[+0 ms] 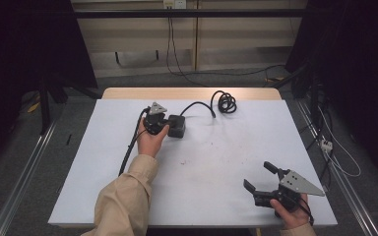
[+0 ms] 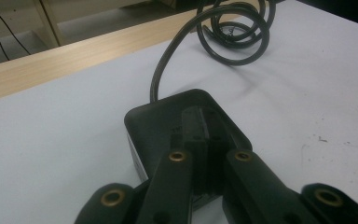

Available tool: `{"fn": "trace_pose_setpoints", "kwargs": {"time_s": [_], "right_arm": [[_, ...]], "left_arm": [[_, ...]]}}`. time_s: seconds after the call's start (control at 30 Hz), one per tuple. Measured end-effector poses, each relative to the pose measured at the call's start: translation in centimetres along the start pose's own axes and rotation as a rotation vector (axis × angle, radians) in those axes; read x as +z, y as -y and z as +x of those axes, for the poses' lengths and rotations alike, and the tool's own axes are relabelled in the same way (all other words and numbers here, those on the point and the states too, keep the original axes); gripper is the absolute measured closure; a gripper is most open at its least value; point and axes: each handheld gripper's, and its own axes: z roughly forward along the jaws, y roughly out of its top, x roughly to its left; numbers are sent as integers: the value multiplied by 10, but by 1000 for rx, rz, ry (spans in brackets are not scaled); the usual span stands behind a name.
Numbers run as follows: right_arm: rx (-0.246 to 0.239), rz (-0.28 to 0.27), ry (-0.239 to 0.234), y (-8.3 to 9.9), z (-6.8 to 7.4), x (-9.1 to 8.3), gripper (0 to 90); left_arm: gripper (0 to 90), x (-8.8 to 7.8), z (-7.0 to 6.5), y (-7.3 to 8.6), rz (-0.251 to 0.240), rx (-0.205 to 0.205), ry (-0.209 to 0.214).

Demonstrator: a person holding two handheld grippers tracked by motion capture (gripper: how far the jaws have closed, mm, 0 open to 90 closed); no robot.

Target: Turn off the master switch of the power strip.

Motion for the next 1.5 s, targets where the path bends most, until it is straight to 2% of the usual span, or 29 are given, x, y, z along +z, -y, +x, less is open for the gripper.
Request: {"fn": "trace_pose_setpoints", "kwargs": {"time_s": [0.1,0.23,0.33,0.43,0.67,0.73,0.9,0.97,1.0,1.07,1.17,1.23,1.5], "right_arm": [[1,0,0,0,0,0,49],[2,-1,0,0,0,1,49],[1,-2,0,0,-1,1,49],[1,-2,1,0,-1,1,49],[0,-4,-3,-1,0,2,49],[1,-4,-4,-1,0,2,49],[4,-2,-6,-1,0,3,49],[2,-2,-8,-1,0,5,49],[3,0,-9,-1,0,5,49],[1,1,-10,-1,1,5,49],[2,2,-8,0,1,4,49],[1,-1,-4,-1,0,3,49],[1,6,-3,0,1,2,49]], "left_arm": [[900,0,0,0,-1,-3,2],[900,0,1,0,-9,-36,9],[900,0,0,0,-8,-32,2],[900,-1,2,0,-30,-63,15],[900,-1,0,0,-31,-66,12],[896,-3,0,0,-38,-78,9],[794,-10,0,-3,-50,-113,24],[722,-13,1,-4,-44,-105,36],[713,-15,1,-4,-47,-105,35],[636,-18,0,-5,-49,-117,47],[537,-24,-1,-4,-52,-114,62],[491,-27,-2,-3,-48,-124,80],[349,-45,-5,6,-47,-121,115]]}}
